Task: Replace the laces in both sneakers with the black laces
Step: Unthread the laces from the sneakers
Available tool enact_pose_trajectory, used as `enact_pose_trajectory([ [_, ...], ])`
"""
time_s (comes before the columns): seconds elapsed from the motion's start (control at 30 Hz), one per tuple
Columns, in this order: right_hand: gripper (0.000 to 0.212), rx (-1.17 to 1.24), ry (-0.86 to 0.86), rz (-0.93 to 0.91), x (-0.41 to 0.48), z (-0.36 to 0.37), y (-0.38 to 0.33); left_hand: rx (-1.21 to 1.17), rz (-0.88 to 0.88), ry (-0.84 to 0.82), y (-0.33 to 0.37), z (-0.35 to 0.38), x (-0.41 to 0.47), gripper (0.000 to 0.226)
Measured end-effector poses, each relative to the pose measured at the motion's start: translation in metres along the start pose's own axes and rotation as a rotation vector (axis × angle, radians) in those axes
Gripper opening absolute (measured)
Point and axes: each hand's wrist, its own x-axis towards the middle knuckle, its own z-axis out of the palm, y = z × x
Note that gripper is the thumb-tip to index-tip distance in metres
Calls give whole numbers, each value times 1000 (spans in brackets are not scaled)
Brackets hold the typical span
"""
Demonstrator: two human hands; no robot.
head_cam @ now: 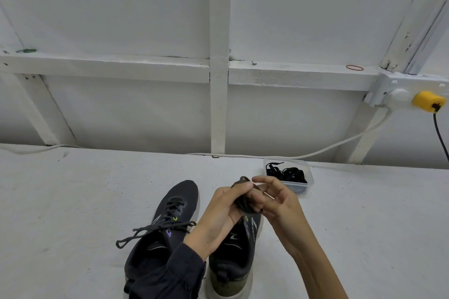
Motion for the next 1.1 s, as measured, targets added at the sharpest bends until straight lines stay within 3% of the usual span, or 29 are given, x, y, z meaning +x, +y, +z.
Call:
enact_pose_trajectory([
  [0.13,39,-57,53,-61,-2,-2,0,15,9,6,-2,4,0,32],
  [0.27,38,62,84,-12,-1,-17,-3,41,-12,11,-8,8,0,28],
  [0.5,28,-71,187,-34,-8,-36,-8,113,-51,75,-29,28,15,24],
  [0.7,27,-114,342,-91,-8,-72,-2,274,-141,64,-49,46,52,16],
  [0.83,27,-126,455,-97,-7,-105,-4,253,-245,-47,-58,57,81,7],
  [0.93,25,-121,549,-97,-4,-129,0,292,-292,-30,-67,74,101,5],
  [1.1,19,-202,685,-59,-2,-167,13,682,-310,-43,-109,89,129,21],
])
